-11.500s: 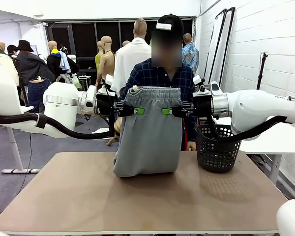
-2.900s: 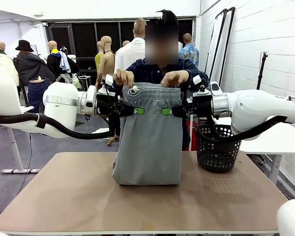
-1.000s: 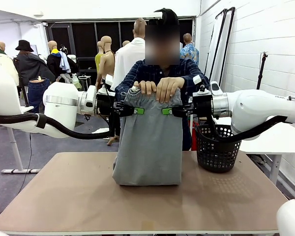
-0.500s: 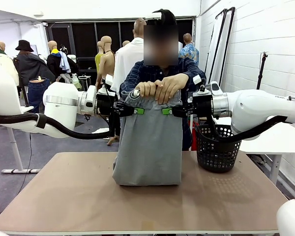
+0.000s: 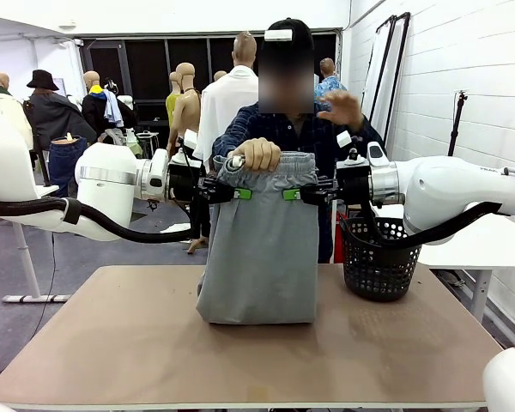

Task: Fold the training pants.
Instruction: Release the ends of the Training pants and then grab the overlapped ends.

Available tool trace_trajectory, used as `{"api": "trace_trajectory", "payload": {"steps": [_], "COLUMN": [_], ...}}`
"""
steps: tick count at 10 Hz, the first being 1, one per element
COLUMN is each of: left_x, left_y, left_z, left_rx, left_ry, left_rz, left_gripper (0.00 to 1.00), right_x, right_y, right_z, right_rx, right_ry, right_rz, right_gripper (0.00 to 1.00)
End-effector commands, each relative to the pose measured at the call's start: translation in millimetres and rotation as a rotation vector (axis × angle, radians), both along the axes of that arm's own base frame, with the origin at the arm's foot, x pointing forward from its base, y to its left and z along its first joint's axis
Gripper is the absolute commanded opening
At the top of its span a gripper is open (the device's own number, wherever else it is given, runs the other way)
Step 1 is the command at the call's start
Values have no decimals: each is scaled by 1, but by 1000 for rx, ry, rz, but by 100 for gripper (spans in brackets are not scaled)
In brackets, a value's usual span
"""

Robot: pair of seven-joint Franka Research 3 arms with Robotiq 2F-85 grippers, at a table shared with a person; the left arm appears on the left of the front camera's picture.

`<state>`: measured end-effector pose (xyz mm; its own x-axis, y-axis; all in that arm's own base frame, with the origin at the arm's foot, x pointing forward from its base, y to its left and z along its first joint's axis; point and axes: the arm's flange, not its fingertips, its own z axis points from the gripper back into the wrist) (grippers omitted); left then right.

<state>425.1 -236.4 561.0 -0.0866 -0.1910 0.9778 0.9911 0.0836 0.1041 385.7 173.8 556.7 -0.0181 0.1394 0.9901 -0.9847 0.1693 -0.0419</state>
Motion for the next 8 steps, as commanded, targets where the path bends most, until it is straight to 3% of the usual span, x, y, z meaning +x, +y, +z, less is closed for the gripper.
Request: {"api": "trace_trajectory", "payload": {"steps": [1,8], "left_x": [0,0], "left_y": [1,1], "left_z": [1,1], "left_rx": [-9,-9], "left_ry": [2,2], "left_rz": [4,4], "left_gripper": [0,0], "right_x": [-2,-2], "right_y": [2,2], "right_z": [3,3], "right_rx": [-2,-2], "right_ry": [-13,-13], "right_rz": [1,1], "right_gripper": [0,0]}}
